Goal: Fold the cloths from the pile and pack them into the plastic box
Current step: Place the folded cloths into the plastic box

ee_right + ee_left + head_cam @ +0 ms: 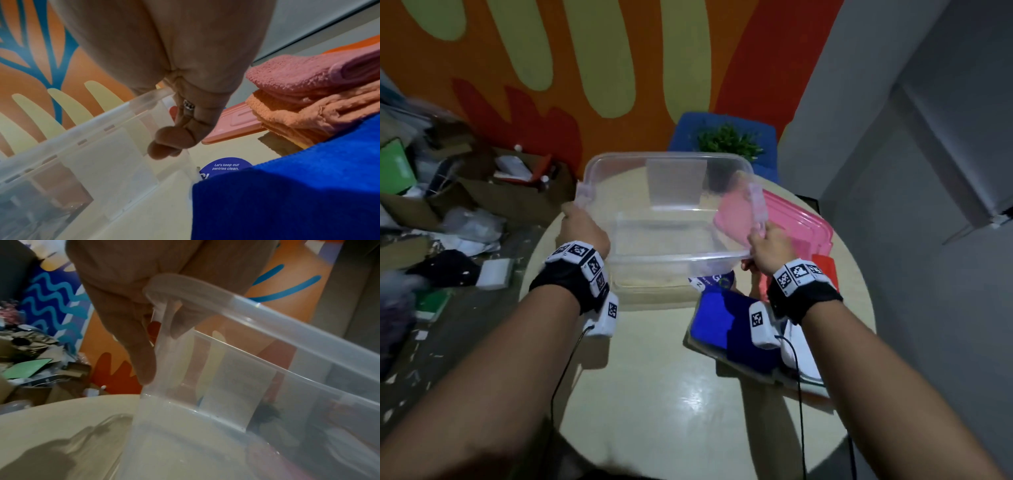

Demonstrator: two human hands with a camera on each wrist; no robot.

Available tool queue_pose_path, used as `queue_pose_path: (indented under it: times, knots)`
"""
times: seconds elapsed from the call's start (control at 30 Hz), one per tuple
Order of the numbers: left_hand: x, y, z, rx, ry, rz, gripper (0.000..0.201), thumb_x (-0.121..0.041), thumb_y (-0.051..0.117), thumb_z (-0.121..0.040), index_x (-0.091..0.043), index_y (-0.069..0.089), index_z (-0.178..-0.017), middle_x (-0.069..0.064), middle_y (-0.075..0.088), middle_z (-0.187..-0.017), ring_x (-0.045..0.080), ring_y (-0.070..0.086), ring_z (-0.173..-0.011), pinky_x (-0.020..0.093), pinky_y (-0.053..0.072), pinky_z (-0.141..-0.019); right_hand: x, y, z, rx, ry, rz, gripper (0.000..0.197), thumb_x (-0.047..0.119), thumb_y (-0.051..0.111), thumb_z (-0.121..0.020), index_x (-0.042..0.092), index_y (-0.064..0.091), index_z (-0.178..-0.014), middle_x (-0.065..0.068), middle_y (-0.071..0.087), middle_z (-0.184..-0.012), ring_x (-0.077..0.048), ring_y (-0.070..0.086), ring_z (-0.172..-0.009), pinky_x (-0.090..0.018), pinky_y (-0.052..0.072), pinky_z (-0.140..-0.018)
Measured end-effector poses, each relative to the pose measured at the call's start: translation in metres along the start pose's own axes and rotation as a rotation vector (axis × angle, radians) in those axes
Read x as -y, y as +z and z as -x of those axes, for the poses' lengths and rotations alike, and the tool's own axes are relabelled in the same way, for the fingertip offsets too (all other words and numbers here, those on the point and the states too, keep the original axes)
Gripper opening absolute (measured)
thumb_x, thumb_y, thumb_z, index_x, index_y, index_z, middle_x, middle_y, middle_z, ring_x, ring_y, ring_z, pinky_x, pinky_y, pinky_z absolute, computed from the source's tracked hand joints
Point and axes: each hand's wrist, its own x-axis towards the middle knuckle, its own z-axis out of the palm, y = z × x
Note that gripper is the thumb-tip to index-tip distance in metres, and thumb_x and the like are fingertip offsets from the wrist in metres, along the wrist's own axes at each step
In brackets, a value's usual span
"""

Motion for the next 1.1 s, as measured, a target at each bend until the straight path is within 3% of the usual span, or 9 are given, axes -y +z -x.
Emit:
queue_pose_path:
  times: [0.13, 0.23, 0.37, 0.47, 0.57, 0.67, 0.77, 0.87, 1.1]
  knots:
    - [0.05, 0.008, -0.006, 0.034, -0.097, -0.022, 0.054, 0.0, 0.045, -0.097, 0.008, 0.019, -0.143, 0.032, 0.046, -0.138, 0.047, 0.05, -0.123, 0.05, 0.042, -0.1, -0.027, 0.05, -0.023, 0.104, 0.025, 0.077, 0.038, 0.038, 0.043, -0.084, 0.011, 0.056, -0.107, -0.022, 0.069, -0.09, -0.041, 0.068, -0.08, -0.054, 0.057, -0.076]
    - [0.075, 0.013, -0.008, 0.101, -0.119, -0.047, 0.058, 0.0, 0.046, -0.097, 0.01, 0.017, -0.146, 0.033, 0.042, -0.141, 0.045, 0.048, -0.126, 0.048, 0.038, -0.104, -0.012, 0.066, -0.007, 0.132, 0.042, 0.175, 0.034, 0.026, 0.042, -0.101, 0.009, 0.051, -0.129, -0.019, 0.068, -0.106, -0.037, 0.066, -0.092, -0.048, 0.055, -0.084]
    - [0.072, 0.004, 0.001, 0.036, -0.142, -0.134, 0.07, -0.02, 0.057, -0.094, -0.006, 0.017, -0.15, 0.018, 0.018, -0.156, 0.039, 0.024, -0.14, 0.054, 0.03, -0.109, -0.01, 0.075, -0.005, 0.124, 0.057, 0.123, 0.043, 0.034, 0.038, -0.104, 0.01, 0.048, -0.139, -0.015, 0.064, -0.121, -0.035, 0.063, -0.106, -0.039, 0.05, -0.093]
    - [0.044, 0.002, 0.016, -0.047, 0.236, -0.332, 0.068, -0.041, 0.053, -0.094, -0.021, 0.022, -0.151, 0.011, 0.024, -0.156, 0.037, 0.027, -0.14, 0.058, 0.032, -0.109, -0.018, 0.074, -0.01, 0.078, 0.037, 0.13, 0.056, 0.054, 0.028, -0.099, 0.012, 0.064, -0.107, -0.015, 0.071, -0.096, -0.037, 0.068, -0.088, -0.05, 0.054, -0.088]
    - [0.016, 0.028, 0.044, 0.315, 0.723, -0.388, 0.057, -0.05, 0.043, -0.099, -0.032, 0.027, -0.15, 0.002, 0.046, -0.147, 0.029, 0.045, -0.13, 0.052, 0.042, -0.104, -0.03, 0.064, -0.005, -0.004, 0.034, 0.201, 0.051, 0.047, 0.03, -0.1, 0.011, 0.063, -0.084, -0.016, 0.071, -0.083, -0.037, 0.067, -0.079, -0.048, 0.054, -0.083]
    - [0.013, 0.058, 0.063, 0.535, 0.898, -0.618, 0.055, -0.034, 0.049, -0.099, -0.035, 0.023, -0.148, 0.003, 0.059, -0.127, 0.029, 0.06, -0.105, 0.046, 0.052, -0.088, -0.041, 0.053, 0.014, -0.045, 0.029, 0.173, 0.037, 0.038, 0.041, -0.098, 0.012, 0.067, -0.094, -0.011, 0.072, -0.085, -0.035, 0.068, -0.082, -0.042, 0.055, -0.082]
    - [0.011, 0.074, 0.062, 0.462, 0.891, -0.723, 0.078, -0.017, 0.061, -0.088, -0.036, 0.017, -0.149, 0.002, 0.063, -0.111, 0.029, 0.064, -0.092, 0.04, 0.054, -0.078, -0.058, 0.047, 0.041, 0.005, -0.035, 0.274, 0.022, 0.029, 0.052, -0.097, 0.017, 0.068, -0.108, -0.007, 0.072, -0.098, -0.027, 0.065, -0.096, -0.034, 0.049, -0.087]
    - [-0.002, 0.087, 0.064, 0.431, 0.879, -0.729, 0.089, -0.015, 0.062, -0.088, -0.034, 0.005, -0.154, 0.007, 0.064, -0.108, 0.031, 0.065, -0.093, 0.036, 0.049, -0.071, -0.081, 0.05, 0.064, -0.007, -0.138, 0.558, 0.031, 0.033, 0.055, -0.095, 0.02, 0.065, -0.121, -0.004, 0.062, -0.121, -0.028, 0.054, -0.112, -0.037, 0.04, -0.098]
    - [-0.034, 0.111, 0.06, 0.337, 0.665, -0.618, 0.076, -0.015, 0.052, -0.094, -0.027, 0.007, -0.154, 0.01, 0.066, -0.096, 0.031, 0.066, -0.086, 0.035, 0.048, -0.065, -0.103, 0.045, 0.094, -0.019, -0.154, 0.645, 0.037, 0.035, 0.054, -0.095, 0.024, 0.059, -0.129, -0.001, 0.049, -0.138, -0.026, 0.045, -0.125, -0.04, 0.035, -0.106]
